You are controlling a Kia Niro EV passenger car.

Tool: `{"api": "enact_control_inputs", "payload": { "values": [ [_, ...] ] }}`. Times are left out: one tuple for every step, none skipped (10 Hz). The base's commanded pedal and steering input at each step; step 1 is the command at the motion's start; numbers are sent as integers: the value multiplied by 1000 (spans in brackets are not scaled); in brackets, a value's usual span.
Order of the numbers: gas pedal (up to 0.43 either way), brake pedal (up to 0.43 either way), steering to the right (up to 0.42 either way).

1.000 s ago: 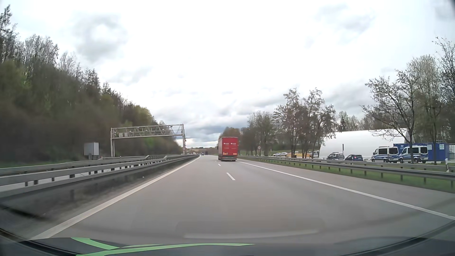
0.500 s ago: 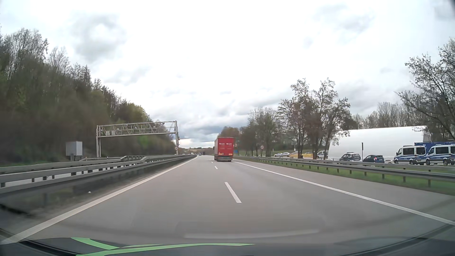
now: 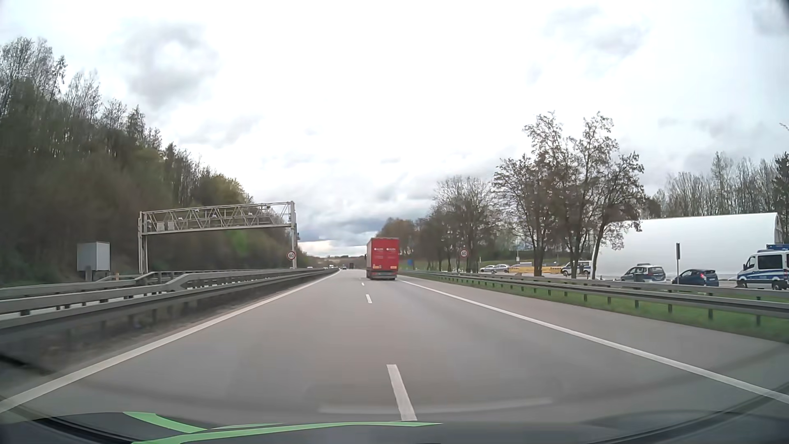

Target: Follow the waypoints while adhering to traffic rules and regulations

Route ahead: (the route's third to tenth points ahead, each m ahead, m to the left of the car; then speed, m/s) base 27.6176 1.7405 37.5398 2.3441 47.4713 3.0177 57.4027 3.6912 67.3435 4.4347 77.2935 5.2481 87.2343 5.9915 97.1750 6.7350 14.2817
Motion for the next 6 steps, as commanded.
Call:
{"api": "enact_control_inputs", "payload": {
  "values": [
    [209, 0, -2],
    [209, 0, -3],
    [209, 0, -4],
    [209, 0, -5],
    [209, 0, -6],
    [209, 0, -6]
  ]
}}
